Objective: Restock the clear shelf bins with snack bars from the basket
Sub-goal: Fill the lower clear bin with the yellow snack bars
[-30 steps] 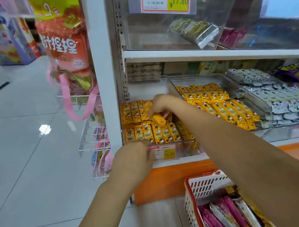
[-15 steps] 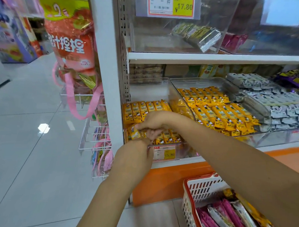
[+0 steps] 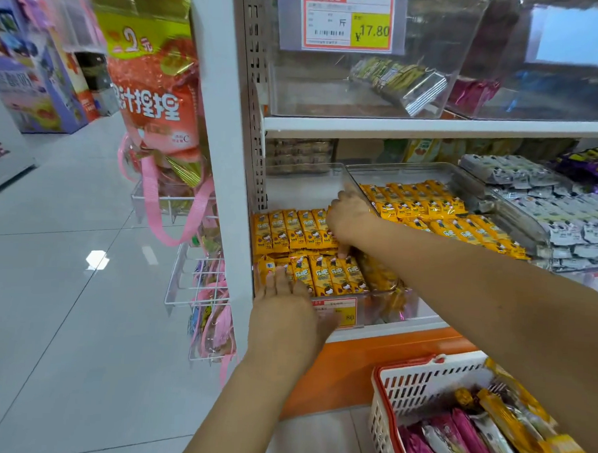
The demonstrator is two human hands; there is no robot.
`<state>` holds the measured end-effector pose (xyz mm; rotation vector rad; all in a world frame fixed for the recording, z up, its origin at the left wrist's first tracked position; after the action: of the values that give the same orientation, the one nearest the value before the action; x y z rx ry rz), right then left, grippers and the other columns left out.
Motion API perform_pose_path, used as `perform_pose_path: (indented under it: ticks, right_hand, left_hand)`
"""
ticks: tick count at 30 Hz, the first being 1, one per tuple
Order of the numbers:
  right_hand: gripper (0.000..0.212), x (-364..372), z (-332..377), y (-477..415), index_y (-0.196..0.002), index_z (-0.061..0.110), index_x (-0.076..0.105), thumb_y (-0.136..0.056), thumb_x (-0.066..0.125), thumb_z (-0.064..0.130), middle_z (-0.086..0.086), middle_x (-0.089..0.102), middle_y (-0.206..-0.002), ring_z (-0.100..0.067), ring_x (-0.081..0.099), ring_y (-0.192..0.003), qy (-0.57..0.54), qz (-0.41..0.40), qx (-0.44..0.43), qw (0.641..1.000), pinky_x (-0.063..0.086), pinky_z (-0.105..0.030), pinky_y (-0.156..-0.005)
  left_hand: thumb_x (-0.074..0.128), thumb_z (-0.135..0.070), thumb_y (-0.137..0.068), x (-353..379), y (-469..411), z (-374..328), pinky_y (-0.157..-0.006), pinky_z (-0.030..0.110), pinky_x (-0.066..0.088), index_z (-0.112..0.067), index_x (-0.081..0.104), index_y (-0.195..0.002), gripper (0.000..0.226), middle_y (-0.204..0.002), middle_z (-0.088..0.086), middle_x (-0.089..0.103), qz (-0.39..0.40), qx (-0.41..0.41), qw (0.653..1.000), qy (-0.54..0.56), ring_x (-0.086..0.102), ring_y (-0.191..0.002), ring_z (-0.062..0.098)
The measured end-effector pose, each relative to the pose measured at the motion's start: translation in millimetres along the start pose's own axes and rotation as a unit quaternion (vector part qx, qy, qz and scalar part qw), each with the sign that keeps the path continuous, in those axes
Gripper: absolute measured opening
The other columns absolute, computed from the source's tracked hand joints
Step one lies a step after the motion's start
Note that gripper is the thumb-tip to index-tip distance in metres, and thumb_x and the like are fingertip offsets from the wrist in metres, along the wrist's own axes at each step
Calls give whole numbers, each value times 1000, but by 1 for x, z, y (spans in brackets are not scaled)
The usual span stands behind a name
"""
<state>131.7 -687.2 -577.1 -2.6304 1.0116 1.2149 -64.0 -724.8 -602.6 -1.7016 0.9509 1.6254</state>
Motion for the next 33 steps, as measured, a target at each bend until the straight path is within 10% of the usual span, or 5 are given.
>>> perform_pose_path:
  ticks: [6, 14, 21, 33]
  right_hand:
    - [35, 0, -4, -4, -124, 15, 57, -91, 57, 26, -8, 54, -129, -27, 41, -124, -12, -62, -8, 998, 32, -41, -108]
    - [37, -14, -26, -14, -128, 16, 50, -91, 57, 15, -11, 50, -131, -29, 41, -125, -83, -66, -59, 993, 41, -36, -94]
    - [39, -11, -39, -17, -121, 29, 55, -86, 65, 42, -2, 50, -121, -23, 44, -116, -84, -19, -151, 985, 41, -32, -82]
    - [37, -22, -47, 4, -118, 7, 49, -84, 64, 9, -12, 56, -109, -29, 56, -99, -129, -207, -18, 970, 45, -34, -69]
  left_hand:
    - [19, -79, -81, -4, -8, -9, -106, 40, 36, 4, 38, -137, 102, -145, 23, 38, 43, -115, 992, -5, 40, -132, 33]
    - [13, -79, -81, -5, -19, -15, -115, 43, 15, 10, 15, -145, 109, -152, 31, 13, 109, -155, 982, 5, 12, -143, 39]
    - [22, -83, -77, -3, -26, -13, -111, 42, 23, 2, 37, -137, 105, -143, 26, 29, 63, -190, 978, 55, 26, -135, 38]
    - [22, -79, -82, 2, -45, -9, -101, 43, 37, 0, 47, -132, 97, -137, 22, 29, 77, -167, 977, 112, 39, -124, 35]
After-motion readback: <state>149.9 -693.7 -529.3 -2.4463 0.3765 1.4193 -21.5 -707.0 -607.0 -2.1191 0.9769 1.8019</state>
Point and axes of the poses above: each hand's wrist, its own y-axis away from the middle knuckle, its own x-axis out of the palm, z = x × y, the point moved 4 cm from there along -y, towards the middle knuckle
